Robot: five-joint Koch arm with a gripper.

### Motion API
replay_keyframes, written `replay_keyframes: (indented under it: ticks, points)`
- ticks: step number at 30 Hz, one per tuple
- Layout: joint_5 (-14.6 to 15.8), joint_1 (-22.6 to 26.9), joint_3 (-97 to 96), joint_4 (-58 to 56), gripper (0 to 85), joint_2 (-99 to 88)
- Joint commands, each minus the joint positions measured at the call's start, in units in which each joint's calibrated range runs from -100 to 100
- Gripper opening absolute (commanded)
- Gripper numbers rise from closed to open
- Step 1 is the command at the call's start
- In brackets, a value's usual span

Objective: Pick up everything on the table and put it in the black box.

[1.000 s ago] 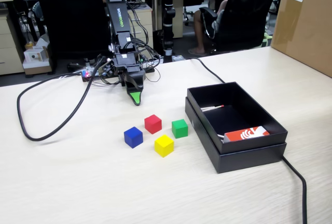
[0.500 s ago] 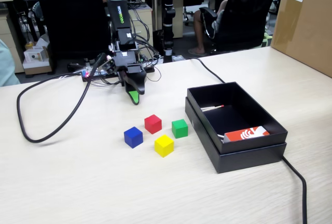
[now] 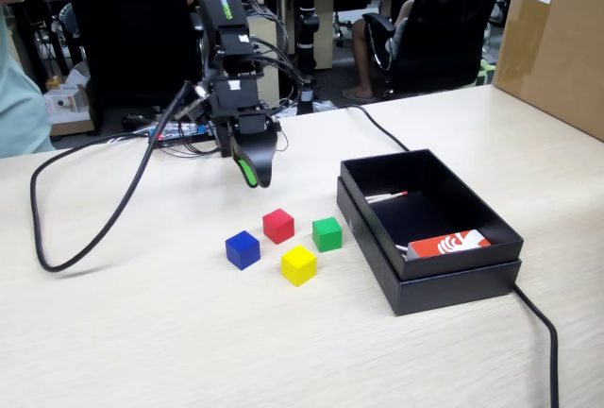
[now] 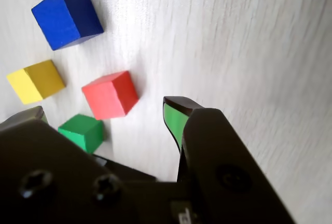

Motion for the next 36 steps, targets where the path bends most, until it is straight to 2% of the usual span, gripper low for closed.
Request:
replay_keyframes:
  ticks: [1,10,12,17,18,21,28,33,36]
  points:
    - [0.05,0.83,9.42,-1.58,44.7,9.21]
    - [0.10,2.20,16.40,-4.00,44.0,26.07]
    - [0.29,2.15,17.22,-4.08,37.8,27.56]
    - [1.07,1.51,19.12,-4.08,12.8,28.48]
    - [1.17,1.47,19.21,-4.08,11.7,28.14]
    - [1.56,1.61,20.66,-6.67,11.7,24.58]
    - [4.20,8.40,34.81,-13.50,11.7,15.29]
    - [5.96,13.77,46.77,-14.54,11.7,24.70]
    - [6.64,15.14,51.22,-14.54,11.7,30.32]
